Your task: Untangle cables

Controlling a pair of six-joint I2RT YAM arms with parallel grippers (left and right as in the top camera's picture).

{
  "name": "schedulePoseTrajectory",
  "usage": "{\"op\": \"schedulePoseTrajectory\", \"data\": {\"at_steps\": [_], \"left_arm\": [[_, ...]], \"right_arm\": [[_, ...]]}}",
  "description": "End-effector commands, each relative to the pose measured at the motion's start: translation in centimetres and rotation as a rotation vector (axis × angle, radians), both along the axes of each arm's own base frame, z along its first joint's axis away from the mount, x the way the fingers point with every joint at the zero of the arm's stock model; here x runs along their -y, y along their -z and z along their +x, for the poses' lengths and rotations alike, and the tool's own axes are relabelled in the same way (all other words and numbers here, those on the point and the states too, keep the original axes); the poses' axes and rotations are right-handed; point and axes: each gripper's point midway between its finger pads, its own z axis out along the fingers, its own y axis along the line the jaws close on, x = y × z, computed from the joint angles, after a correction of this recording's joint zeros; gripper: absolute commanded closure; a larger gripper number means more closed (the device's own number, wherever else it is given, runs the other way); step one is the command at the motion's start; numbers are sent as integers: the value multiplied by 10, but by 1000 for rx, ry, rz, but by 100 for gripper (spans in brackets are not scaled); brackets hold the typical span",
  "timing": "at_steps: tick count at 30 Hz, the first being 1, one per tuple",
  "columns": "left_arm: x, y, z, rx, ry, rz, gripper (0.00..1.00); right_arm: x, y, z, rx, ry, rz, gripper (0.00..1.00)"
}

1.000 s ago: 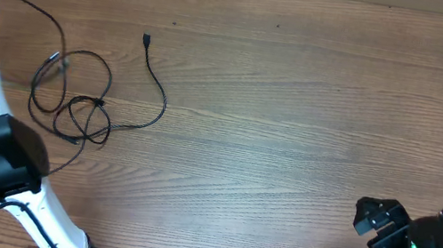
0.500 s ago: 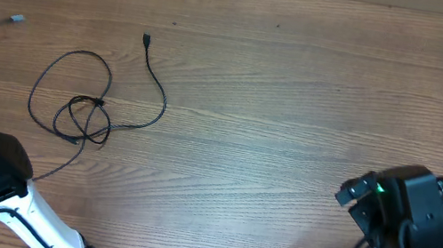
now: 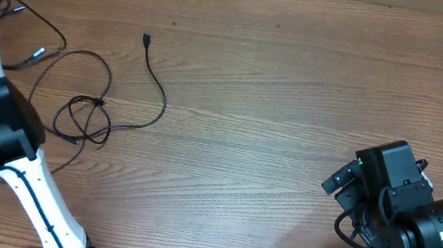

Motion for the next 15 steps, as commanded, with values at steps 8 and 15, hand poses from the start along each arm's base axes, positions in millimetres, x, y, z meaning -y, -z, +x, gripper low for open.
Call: {"op": "schedulePoseTrajectory", "data": {"at_steps": [8, 15], "left_arm": [[-53, -21, -41, -46, -301, 159, 96], [-80, -12, -81, -131, -401, 157, 26]], "right_arm": [[-5, -2, 6, 30, -10, 19, 0], [-7, -3, 10, 47, -10, 27, 0]]}}
